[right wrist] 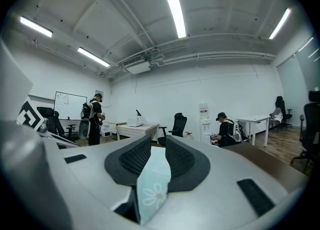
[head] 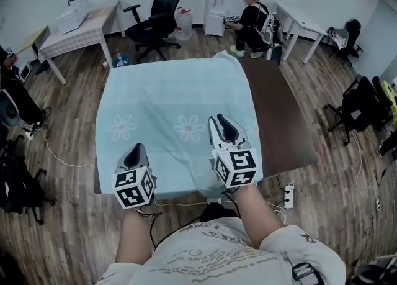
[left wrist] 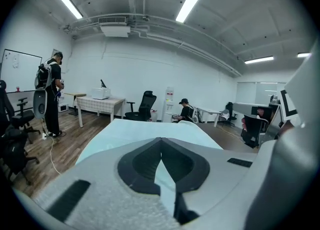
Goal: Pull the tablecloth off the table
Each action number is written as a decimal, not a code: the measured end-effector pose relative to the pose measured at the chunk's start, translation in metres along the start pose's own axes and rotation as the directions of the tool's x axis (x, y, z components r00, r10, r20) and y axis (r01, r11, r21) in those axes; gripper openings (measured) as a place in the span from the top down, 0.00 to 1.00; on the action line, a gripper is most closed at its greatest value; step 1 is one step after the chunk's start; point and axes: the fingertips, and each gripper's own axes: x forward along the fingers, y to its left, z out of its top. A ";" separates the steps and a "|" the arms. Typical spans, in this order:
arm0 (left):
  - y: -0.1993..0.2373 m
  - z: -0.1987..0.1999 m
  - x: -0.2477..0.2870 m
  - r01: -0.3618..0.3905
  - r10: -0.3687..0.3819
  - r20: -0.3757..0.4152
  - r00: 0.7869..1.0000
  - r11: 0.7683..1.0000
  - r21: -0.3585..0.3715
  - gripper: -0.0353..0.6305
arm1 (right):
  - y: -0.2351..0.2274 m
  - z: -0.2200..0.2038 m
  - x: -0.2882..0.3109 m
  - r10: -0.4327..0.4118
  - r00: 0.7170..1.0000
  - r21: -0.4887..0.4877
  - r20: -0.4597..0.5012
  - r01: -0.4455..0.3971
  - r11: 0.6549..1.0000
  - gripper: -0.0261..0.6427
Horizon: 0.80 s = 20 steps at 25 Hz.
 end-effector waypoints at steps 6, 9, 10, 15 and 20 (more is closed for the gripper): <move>0.012 -0.020 0.040 -0.141 0.135 -0.083 0.987 0.988 -0.061 0.88 | -0.082 -0.015 0.054 0.016 0.997 -0.021 -0.072 -0.018 1.000 0.82; 0.019 -0.035 0.053 -0.204 0.193 -0.139 0.971 0.976 -0.075 0.71 | -0.118 -0.025 0.076 0.020 0.994 -0.015 -0.109 -0.022 1.000 0.81; 0.022 -0.041 0.056 -0.228 0.213 -0.158 0.964 0.970 -0.081 0.70 | -0.128 -0.030 0.084 0.023 0.992 -0.010 -0.123 -0.025 1.000 0.80; 0.043 -0.068 0.064 -0.351 0.317 -0.253 0.914 0.931 -0.103 0.61 | -0.171 -0.051 0.132 0.074 0.979 0.020 -0.188 -0.072 0.997 0.78; 0.067 -0.103 0.061 -0.460 0.383 -0.355 0.853 0.873 -0.161 0.56 | -0.201 -0.089 0.175 0.117 0.956 -0.004 -0.269 -0.122 0.992 0.75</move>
